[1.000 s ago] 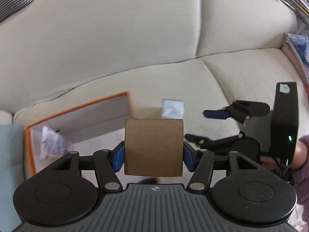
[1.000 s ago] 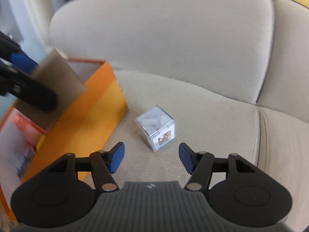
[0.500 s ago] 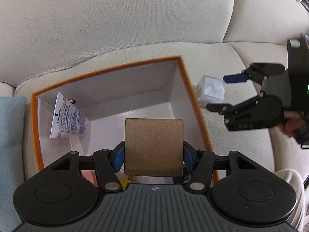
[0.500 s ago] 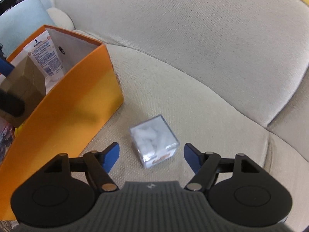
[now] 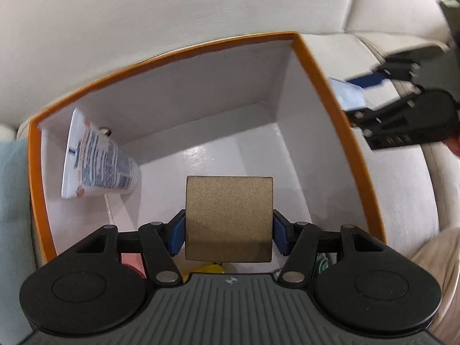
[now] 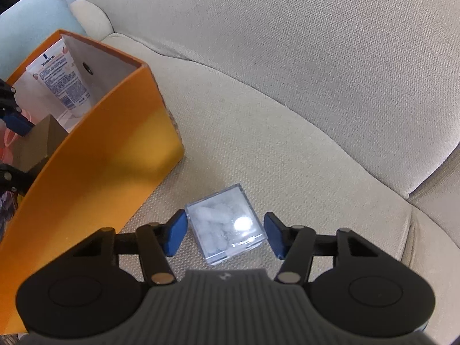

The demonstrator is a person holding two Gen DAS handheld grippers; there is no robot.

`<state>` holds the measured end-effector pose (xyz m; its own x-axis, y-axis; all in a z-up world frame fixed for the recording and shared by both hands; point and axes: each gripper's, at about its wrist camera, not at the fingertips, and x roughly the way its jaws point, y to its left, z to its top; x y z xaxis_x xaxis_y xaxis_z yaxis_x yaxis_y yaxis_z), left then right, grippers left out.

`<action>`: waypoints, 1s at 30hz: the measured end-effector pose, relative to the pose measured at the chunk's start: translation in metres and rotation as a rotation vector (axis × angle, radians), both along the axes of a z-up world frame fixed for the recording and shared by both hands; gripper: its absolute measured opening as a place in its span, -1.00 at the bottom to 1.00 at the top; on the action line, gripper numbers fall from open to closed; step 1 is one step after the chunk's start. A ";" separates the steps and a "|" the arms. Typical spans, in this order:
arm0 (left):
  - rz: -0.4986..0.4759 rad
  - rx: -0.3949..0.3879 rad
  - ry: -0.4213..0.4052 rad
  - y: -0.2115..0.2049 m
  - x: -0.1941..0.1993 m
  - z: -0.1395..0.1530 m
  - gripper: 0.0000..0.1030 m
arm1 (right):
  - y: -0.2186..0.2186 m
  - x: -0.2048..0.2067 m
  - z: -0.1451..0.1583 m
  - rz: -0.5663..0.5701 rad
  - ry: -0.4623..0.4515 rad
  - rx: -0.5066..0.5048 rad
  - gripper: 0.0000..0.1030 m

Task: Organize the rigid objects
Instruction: 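Carry the brown cube and clear cube over the shoebox with both tools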

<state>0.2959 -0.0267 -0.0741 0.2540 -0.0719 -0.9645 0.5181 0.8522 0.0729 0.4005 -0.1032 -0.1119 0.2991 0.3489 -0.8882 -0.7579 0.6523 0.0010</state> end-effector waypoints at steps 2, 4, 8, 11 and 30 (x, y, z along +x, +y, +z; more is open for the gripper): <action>0.037 -0.017 -0.013 0.003 -0.001 -0.003 0.32 | 0.004 -0.003 0.001 -0.012 0.004 -0.004 0.14; 0.059 -0.031 -0.012 0.005 -0.001 -0.006 0.32 | 0.006 -0.007 0.003 -0.023 0.005 -0.014 0.13; 0.044 -0.017 -0.023 0.006 -0.003 -0.010 0.32 | 0.003 -0.023 0.015 -0.025 -0.029 -0.017 0.12; 0.011 -0.003 -0.014 0.004 -0.002 -0.016 0.32 | 0.003 -0.035 0.032 -0.011 -0.047 -0.005 0.11; -0.019 -0.051 0.018 0.016 0.011 -0.034 0.41 | 0.060 -0.096 0.117 0.215 -0.237 -0.039 0.08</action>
<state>0.3067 -0.0110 -0.1079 0.2345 -0.1260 -0.9639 0.5351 0.8445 0.0198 0.3041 -0.0432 0.0047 0.4224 0.3933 -0.8166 -0.8546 0.4731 -0.2142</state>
